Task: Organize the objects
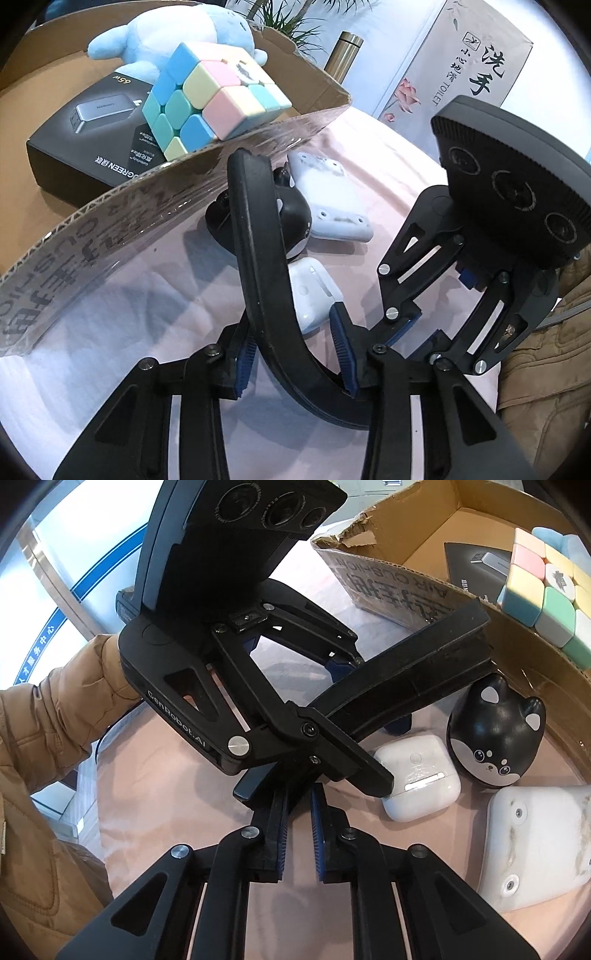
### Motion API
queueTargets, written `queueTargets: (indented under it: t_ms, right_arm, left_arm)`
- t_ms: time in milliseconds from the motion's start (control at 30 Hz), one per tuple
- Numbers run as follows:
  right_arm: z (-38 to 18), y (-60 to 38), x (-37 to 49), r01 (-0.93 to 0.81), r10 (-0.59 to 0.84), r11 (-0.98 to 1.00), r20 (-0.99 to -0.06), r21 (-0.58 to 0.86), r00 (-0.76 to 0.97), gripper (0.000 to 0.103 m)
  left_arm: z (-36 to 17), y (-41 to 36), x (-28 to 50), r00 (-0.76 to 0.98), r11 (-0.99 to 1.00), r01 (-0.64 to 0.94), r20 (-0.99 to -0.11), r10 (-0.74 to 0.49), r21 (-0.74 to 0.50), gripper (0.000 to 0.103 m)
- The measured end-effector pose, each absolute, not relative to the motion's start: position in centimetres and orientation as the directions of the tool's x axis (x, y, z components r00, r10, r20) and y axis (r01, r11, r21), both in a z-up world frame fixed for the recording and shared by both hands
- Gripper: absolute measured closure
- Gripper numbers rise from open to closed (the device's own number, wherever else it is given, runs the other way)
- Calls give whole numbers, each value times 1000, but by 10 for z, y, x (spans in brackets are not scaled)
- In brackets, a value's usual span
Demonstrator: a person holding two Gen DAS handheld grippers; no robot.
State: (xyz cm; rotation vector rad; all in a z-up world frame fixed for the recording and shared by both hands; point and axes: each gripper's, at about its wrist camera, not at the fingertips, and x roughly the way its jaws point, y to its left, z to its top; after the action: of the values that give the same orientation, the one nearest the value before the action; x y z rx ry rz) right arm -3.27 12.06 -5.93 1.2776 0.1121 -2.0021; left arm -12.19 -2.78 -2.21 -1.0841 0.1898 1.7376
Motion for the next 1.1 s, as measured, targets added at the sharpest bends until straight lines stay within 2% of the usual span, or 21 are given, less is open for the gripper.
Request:
queueTargets:
  t_ms: [100,433,733,800,867,1033,1100]
  right_arm:
    - [-57,125,-35,624,-538,-721,-810,301,-231,95]
    - [-51,129,-35,641,-523,-714,-823,281,-222,95]
    - [-43,136,-42,669,-504,-699,-839,254,-208,95]
    - [-38,138,-44,671,-500,-699,-839,245,-214,96]
    - [-31,142,-46,672,-498,-702,-838,236,-225,102]
    - [-23,148,-58,667,-494,-709,-837,231,-235,102]
    - [-27,150,-65,649,-512,-710,-832,273,-211,102]
  left_arm:
    - [-23,-24,-120,-54,-453,-810,-722,690,-372,74]
    - [-27,-13,-107,-73,-471,-805,-727,683,-361,78]
    - [-26,-48,-94,-87,-472,-794,-697,712,-383,83]
    - [-24,-51,-88,-95,-474,-792,-690,718,-384,84]
    - [-26,-51,-86,-91,-469,-792,-685,723,-390,85]
    - [-29,-49,-77,-105,-479,-787,-682,724,-387,85]
    - [-32,-54,-77,-112,-487,-776,-673,731,-401,85]
